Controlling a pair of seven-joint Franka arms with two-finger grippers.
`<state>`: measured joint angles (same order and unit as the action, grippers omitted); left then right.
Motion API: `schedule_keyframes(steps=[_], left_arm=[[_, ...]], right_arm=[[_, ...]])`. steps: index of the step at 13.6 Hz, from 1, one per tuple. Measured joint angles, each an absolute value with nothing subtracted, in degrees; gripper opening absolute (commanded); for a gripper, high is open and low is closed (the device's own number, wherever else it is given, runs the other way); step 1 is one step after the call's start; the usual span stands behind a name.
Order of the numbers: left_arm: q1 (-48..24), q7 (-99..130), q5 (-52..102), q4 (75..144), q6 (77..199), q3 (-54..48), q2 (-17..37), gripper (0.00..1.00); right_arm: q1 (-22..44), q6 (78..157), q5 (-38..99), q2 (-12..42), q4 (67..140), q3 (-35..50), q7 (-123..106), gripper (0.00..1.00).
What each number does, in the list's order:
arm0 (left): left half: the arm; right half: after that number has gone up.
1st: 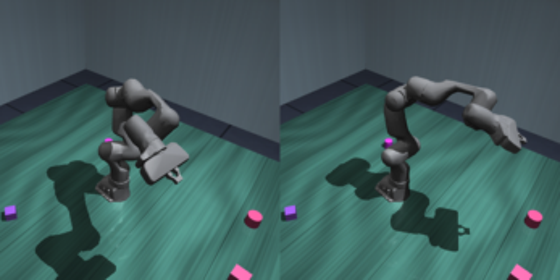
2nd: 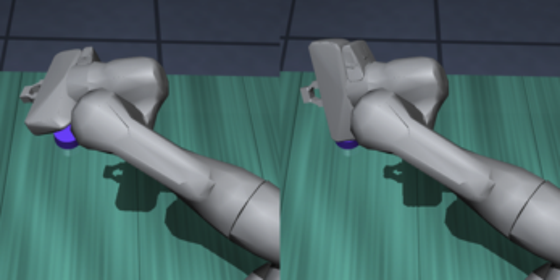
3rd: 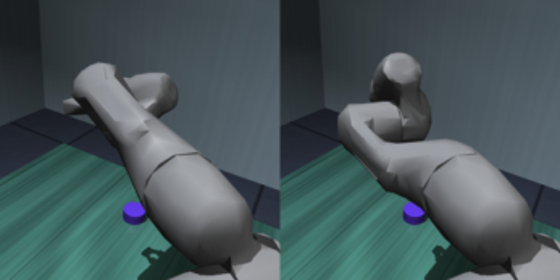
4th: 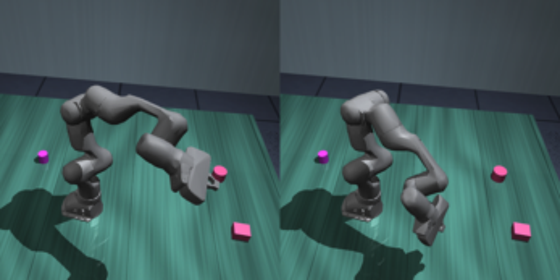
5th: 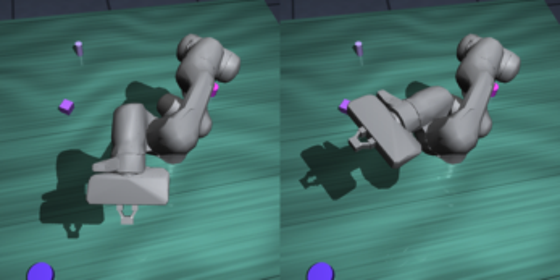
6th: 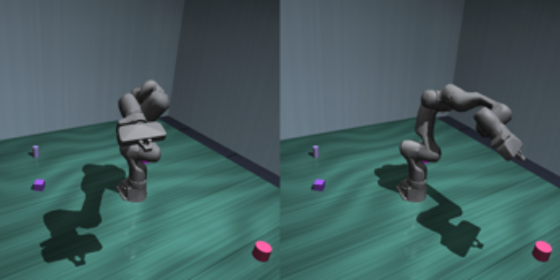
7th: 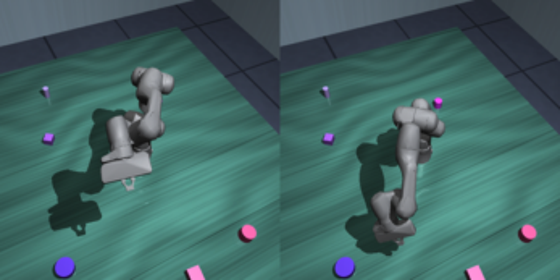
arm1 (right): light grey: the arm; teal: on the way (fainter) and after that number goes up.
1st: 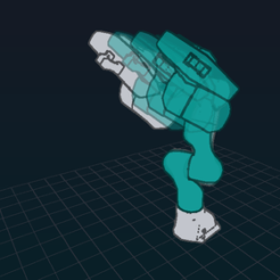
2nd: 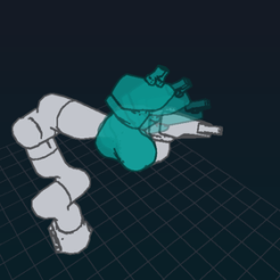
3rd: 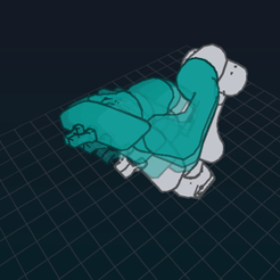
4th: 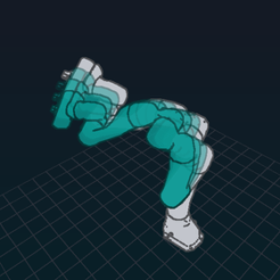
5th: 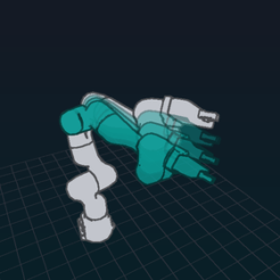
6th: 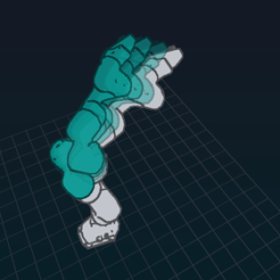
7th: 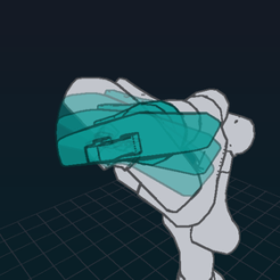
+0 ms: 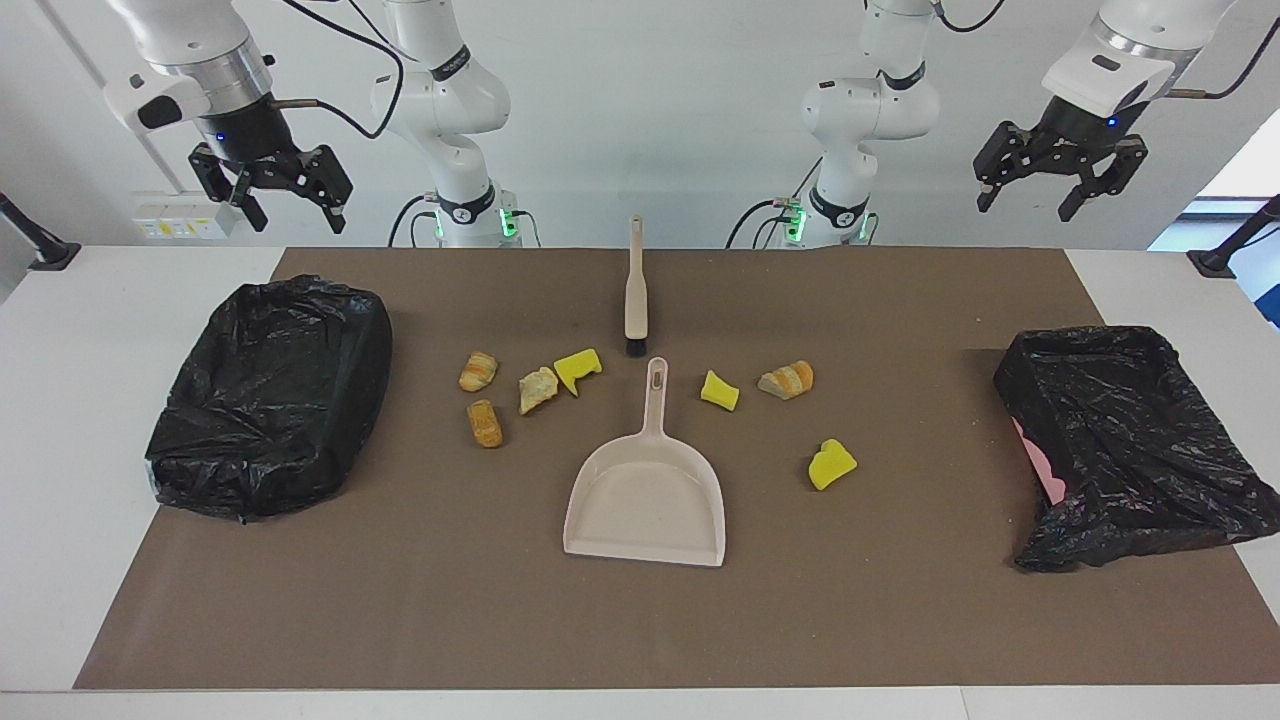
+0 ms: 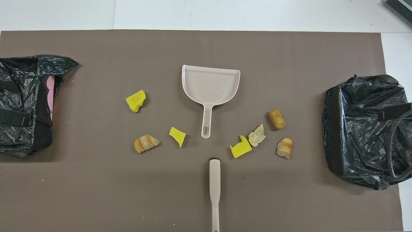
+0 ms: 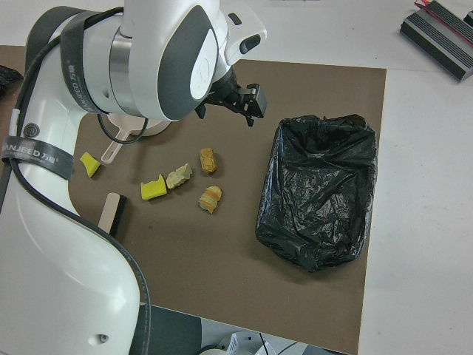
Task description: Sweep and dump trash in bin
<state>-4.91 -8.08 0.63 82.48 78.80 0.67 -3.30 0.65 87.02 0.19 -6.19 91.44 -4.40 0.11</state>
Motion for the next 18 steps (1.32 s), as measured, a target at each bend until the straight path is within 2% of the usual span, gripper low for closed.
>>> schedule_keyframes(steps=[18], left_arm=[[-4.9, -8.1, 0.6, 82.5, 78.5, 0.1, -3.7, 1.00]], right_arm=[[1.2, 87.0, 0.2, -6.5, 91.6, -4.0, 1.9, 1.00]])
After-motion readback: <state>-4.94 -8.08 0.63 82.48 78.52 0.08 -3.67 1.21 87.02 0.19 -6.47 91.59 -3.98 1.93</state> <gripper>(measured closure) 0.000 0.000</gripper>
